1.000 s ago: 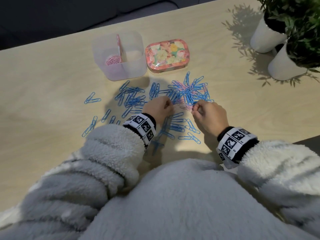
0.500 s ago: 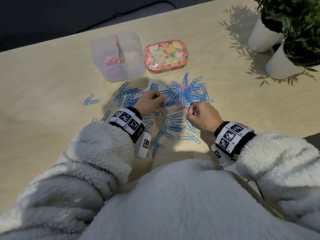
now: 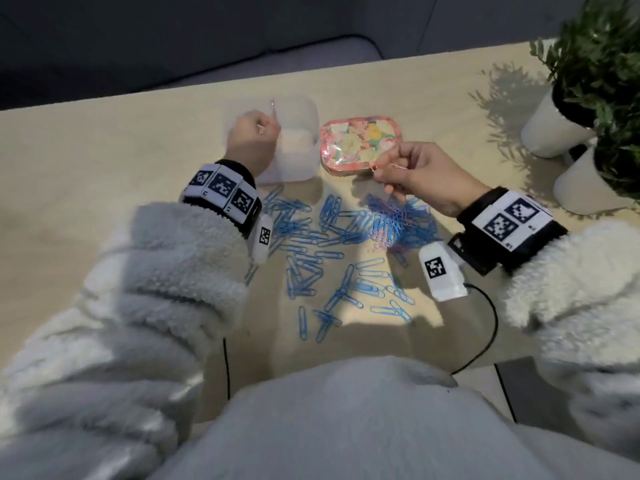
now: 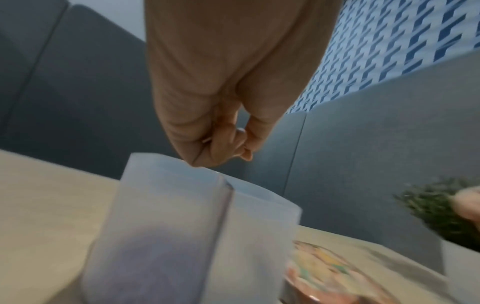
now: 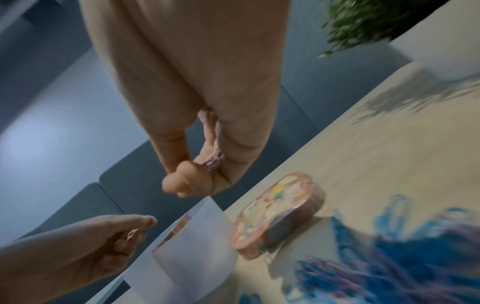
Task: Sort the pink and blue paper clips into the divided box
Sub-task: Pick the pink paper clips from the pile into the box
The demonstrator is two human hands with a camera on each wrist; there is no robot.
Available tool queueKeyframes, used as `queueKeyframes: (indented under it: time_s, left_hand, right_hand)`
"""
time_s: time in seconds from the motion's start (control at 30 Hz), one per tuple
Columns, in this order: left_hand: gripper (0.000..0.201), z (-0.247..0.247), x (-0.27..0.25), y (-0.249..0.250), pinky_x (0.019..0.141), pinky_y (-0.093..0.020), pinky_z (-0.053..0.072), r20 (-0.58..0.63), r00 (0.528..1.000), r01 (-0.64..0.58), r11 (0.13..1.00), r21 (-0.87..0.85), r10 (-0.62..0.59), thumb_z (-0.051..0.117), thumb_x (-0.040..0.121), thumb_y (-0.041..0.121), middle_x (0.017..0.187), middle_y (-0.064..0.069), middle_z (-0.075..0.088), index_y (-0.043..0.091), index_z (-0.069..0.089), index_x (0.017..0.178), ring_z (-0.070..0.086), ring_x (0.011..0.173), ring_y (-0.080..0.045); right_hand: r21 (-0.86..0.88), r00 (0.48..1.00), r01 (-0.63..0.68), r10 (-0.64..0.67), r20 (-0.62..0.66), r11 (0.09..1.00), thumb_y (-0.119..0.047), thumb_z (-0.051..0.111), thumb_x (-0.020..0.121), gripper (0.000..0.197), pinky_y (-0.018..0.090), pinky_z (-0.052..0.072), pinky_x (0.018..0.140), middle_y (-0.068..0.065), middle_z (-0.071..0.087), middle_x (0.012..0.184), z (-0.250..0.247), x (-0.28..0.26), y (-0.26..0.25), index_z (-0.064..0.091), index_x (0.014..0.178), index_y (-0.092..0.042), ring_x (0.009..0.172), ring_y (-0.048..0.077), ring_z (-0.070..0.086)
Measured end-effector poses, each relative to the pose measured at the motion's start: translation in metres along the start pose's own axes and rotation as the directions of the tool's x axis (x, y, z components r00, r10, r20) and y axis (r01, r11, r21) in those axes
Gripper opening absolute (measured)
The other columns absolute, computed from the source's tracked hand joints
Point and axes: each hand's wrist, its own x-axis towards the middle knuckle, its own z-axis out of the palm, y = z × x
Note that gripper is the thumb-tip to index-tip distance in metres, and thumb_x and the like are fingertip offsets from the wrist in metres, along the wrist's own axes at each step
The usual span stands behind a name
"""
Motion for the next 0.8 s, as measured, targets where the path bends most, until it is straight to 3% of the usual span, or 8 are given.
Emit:
queueKeyframes:
  time_s: [0.17,0.27,0.37,0.47,0.6,0.67,0.73,0.8]
  left_hand:
    - [0.027,-0.013,0.027,0.008,0.081,-0.037,0.053,-0.073,0.995,0.074,0.987,0.142,-0.064,0.039,0.089,0.012,0.096,-0.018,0.063,0.000,0.062,0.094,0.062,0.099,-0.035]
    - [0.031,-0.013,0.033,0.005,0.074,-0.035,0.050,-0.034,0.996,0.089,0.981,0.174,-0.084,0.036,0.090,0.012,0.089,-0.029,0.062,-0.007,0.059,0.085,0.058,0.084,-0.033]
    - [0.035,-0.017,0.029,0.002,0.060,-0.030,0.037,-0.012,0.998,0.059,0.984,0.165,-0.058,0.033,0.090,0.010,0.070,-0.026,0.051,0.006,0.046,0.059,0.045,0.076,-0.025]
    - [0.031,-0.026,0.019,-0.011,0.093,-0.031,0.041,-0.129,0.991,-0.016,0.991,0.129,0.033,0.036,0.091,0.008,0.117,-0.024,0.062,-0.002,0.063,0.101,0.054,0.110,-0.031]
    - [0.032,-0.037,-0.019,-0.032,0.091,-0.020,0.041,-0.276,0.945,-0.165,0.984,0.071,0.178,0.037,0.087,-0.001,0.113,-0.013,0.065,0.002,0.063,0.105,0.057,0.108,-0.020]
    - [0.030,-0.036,-0.041,-0.040,0.081,-0.017,0.043,-0.254,0.948,-0.175,0.981,0.089,0.192,0.038,0.086,0.000,0.104,-0.008,0.066,0.007,0.064,0.098,0.057,0.099,-0.014]
    - [0.026,-0.031,-0.062,-0.046,0.078,-0.026,0.044,-0.206,0.953,-0.195,0.972,0.134,0.220,0.040,0.086,0.002,0.095,-0.005,0.063,0.011,0.065,0.091,0.057,0.094,-0.017]
    - [0.024,-0.023,-0.079,-0.049,0.075,-0.031,0.044,-0.139,0.963,-0.208,0.965,0.159,0.231,0.042,0.086,0.005,0.090,0.001,0.059,0.013,0.064,0.087,0.057,0.091,-0.020]
  right_hand:
    - [0.142,0.995,-0.084,0.092,-0.047,0.986,0.009,0.050,0.086,0.019,0.015,0.036,0.034,0.013,0.056,0.063,0.044,0.045,-0.035,0.058,0.098,-0.004,0.033,0.008,0.043]
    - [0.227,0.982,-0.180,0.187,-0.010,0.957,0.009,0.042,0.086,0.019,0.018,0.036,0.039,0.012,0.049,0.064,0.068,0.068,-0.048,0.057,0.083,-0.003,0.039,0.011,0.047]
    - [0.362,0.974,-0.223,0.224,0.040,0.905,0.010,0.036,0.087,0.022,0.022,0.038,0.043,0.011,0.036,0.061,0.094,0.087,-0.059,0.045,0.073,-0.004,0.045,0.018,0.039]
    - [0.436,0.971,-0.234,0.229,0.065,0.869,0.004,0.030,0.089,0.026,0.025,0.030,0.046,0.010,0.035,0.060,0.117,0.104,-0.068,0.039,0.068,-0.007,0.044,0.017,0.034]
    - [0.319,0.961,-0.265,0.224,0.160,0.910,-0.011,0.038,0.092,0.022,0.025,0.027,0.054,0.003,0.043,0.070,0.137,0.115,-0.070,0.042,0.071,-0.015,0.055,0.013,0.032]
    - [0.229,0.952,-0.250,0.195,0.236,0.941,-0.017,0.040,0.096,0.013,0.029,0.044,0.073,0.007,0.055,0.097,0.143,0.117,-0.067,0.052,0.094,-0.014,0.083,0.019,0.051]
    - [0.138,0.960,-0.203,0.169,0.225,0.969,-0.018,0.038,0.097,0.029,0.041,0.037,0.107,0.014,0.050,0.130,0.145,0.114,-0.068,0.049,0.121,-0.005,0.121,0.027,0.046]
    - [0.105,0.985,-0.083,0.065,0.161,0.991,-0.014,0.038,0.096,0.017,0.040,0.042,0.100,0.008,0.056,0.100,0.137,0.103,-0.072,0.055,0.098,-0.011,0.097,0.022,0.053]
